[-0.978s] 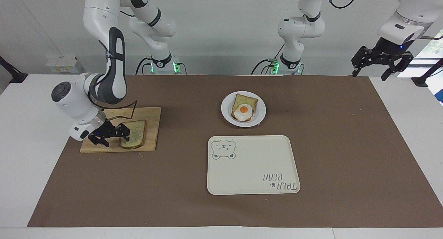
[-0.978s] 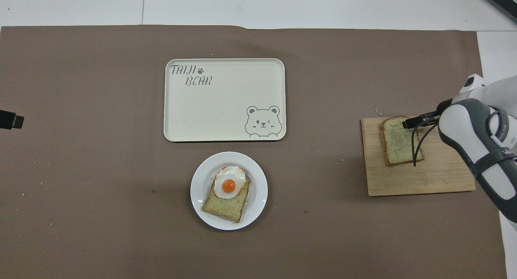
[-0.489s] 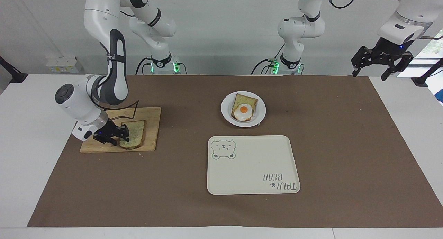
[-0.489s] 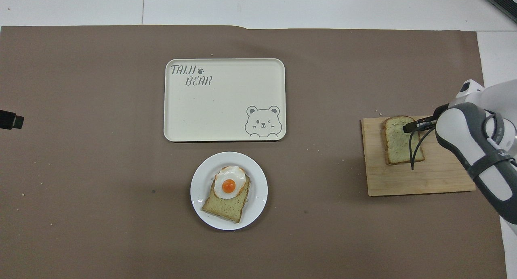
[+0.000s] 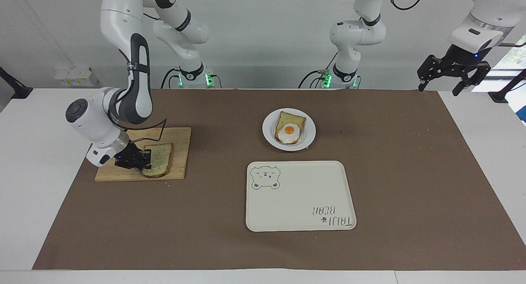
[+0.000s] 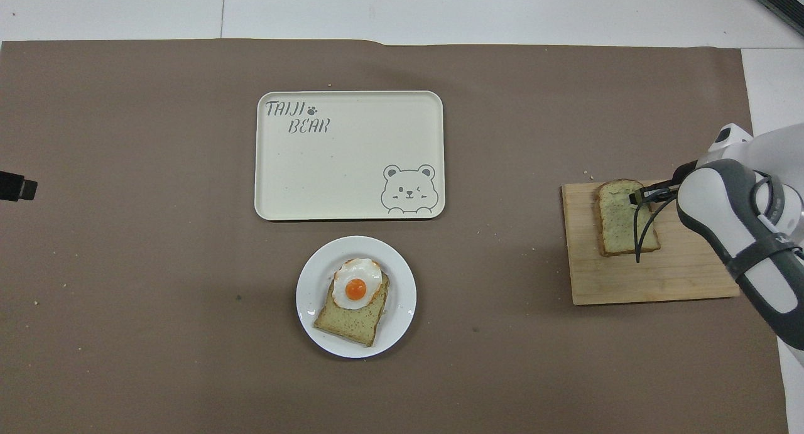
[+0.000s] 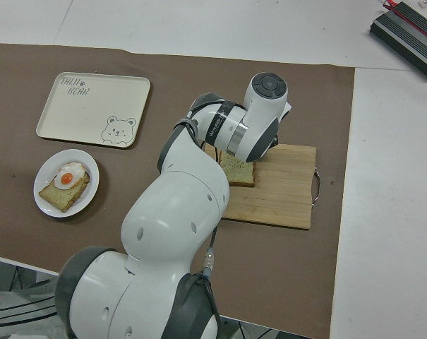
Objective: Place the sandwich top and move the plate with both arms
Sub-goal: 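Lift the bread slice with the right gripper toward the white plate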
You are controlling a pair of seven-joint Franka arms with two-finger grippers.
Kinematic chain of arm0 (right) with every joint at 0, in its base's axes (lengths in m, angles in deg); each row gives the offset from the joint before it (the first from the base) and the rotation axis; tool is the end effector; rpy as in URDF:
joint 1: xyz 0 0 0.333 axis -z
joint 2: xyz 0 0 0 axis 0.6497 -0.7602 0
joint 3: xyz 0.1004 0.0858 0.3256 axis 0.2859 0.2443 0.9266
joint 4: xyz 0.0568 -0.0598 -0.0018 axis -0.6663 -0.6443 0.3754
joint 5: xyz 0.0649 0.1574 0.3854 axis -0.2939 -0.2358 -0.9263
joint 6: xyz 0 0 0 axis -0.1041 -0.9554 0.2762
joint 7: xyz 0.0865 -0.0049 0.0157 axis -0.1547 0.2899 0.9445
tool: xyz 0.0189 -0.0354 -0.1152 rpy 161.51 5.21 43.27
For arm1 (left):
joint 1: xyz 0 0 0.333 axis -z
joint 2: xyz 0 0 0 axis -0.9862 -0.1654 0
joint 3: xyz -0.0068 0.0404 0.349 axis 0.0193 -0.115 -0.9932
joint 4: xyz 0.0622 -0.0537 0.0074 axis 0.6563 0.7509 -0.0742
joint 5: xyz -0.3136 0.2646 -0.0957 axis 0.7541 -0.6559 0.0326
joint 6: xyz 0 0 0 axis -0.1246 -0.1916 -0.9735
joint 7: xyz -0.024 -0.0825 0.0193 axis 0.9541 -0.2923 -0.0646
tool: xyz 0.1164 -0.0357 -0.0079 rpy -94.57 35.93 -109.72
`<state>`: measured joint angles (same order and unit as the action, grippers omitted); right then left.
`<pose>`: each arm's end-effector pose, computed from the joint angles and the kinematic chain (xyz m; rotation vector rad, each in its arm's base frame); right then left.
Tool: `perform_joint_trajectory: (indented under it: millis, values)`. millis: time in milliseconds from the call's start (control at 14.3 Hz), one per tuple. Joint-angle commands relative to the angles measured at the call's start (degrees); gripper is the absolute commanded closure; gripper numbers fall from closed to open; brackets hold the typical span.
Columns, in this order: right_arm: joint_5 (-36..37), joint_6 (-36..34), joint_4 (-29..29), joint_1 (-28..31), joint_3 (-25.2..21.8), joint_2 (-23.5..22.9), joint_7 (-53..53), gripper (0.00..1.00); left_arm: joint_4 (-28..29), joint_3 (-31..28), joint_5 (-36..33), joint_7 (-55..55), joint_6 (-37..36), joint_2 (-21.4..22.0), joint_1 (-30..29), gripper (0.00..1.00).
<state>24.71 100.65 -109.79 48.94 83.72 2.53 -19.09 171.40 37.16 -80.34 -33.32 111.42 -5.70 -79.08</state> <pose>0.6360 -0.1167 0.3082 -2.9578 -0.2642 -0.0092 0.5726 0.0079 0.6960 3.1080 -0.3953 0.0874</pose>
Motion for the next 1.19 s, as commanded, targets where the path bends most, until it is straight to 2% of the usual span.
perform_joint_trajectory:
  millis: [0,349,628,908,1117]
  values:
    - [-0.83,0.31,-0.46,0.36,0.12,0.22,-0.65,1.00,-0.24,0.25,-0.75,-0.62,-1.11,0.50,-0.25,0.00]
    - [-0.83,-4.17,2.53,0.19,0.12,0.31,-0.74,1.00,-0.24,0.33,-0.75,-0.62,-1.20,0.59,-0.25,0.00]
    - [-0.74,-13.74,7.63,0.01,0.12,1.54,-0.91,1.00,-0.24,0.33,-0.75,-0.62,-1.11,0.59,-0.25,0.00]
    - [-0.74,-19.11,8.33,0.01,0.12,4.96,-0.91,1.00,-0.24,0.25,-0.75,-0.62,-1.11,0.50,-0.25,0.00]
    - [-1.01,-26.65,9.47,0.01,0.20,7.25,-1.26,1.00,-0.24,0.25,-0.75,-0.62,-1.11,0.50,-0.25,0.00]
